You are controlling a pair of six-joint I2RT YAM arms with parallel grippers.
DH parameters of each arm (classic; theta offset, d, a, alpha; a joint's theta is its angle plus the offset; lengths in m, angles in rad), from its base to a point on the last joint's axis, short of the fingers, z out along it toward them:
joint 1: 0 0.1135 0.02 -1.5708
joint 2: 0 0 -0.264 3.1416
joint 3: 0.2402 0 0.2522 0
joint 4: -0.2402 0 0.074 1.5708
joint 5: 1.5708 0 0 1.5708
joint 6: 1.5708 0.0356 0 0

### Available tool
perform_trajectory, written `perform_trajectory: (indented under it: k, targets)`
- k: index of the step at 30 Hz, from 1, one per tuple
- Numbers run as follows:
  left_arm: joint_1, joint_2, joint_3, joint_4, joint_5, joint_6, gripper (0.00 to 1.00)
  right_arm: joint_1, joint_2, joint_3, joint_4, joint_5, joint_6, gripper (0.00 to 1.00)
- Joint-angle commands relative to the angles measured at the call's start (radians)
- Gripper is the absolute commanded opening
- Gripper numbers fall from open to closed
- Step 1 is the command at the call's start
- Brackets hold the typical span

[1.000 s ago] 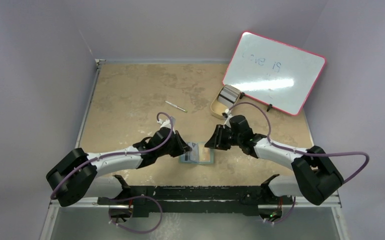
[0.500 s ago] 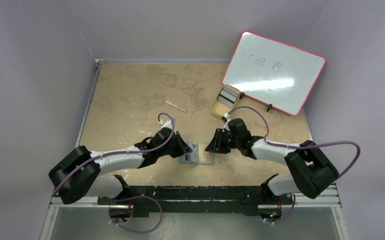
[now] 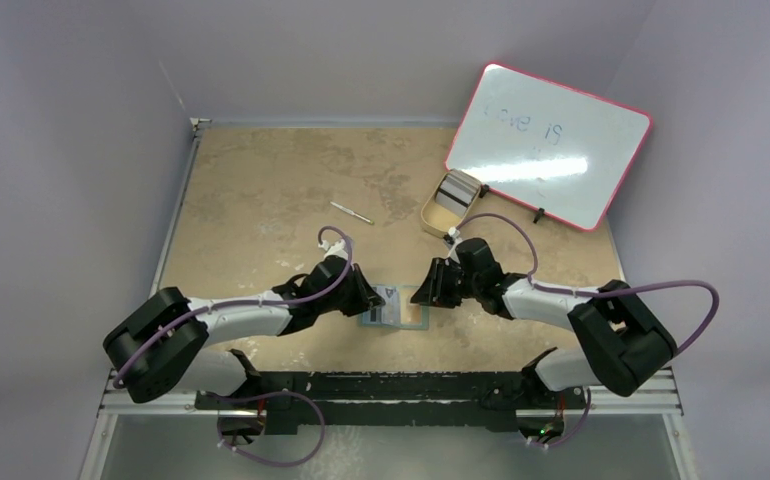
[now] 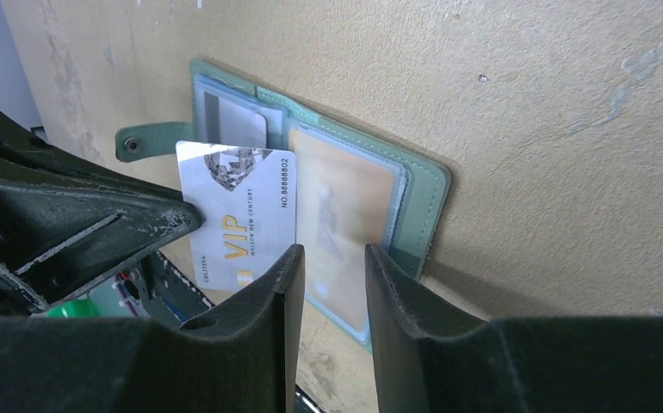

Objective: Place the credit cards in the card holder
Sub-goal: Insert the credit card into the card holder.

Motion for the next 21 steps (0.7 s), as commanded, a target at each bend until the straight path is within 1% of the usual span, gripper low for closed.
perform_trajectory:
  k: [1, 7, 14, 21]
  targets:
    - [0.003, 0.008, -0.005, 0.046, -0.008, 0.043, 0.0, 0.006, -0.002, -0.012, 0.002, 0.033, -0.014, 0.35]
    - [0.003, 0.013, 0.015, -0.009, -0.044, 0.073, 0.0, 0.006, -0.008, -0.009, -0.004, 0.034, -0.014, 0.35]
    - [0.003, 0.019, 0.018, -0.014, -0.075, 0.083, 0.0, 0.006, -0.013, -0.01, -0.009, 0.035, -0.016, 0.35]
    - [0.003, 0.05, 0.029, 0.0, -0.071, 0.094, 0.0, 0.006, -0.012, -0.015, -0.008, 0.031, -0.017, 0.35]
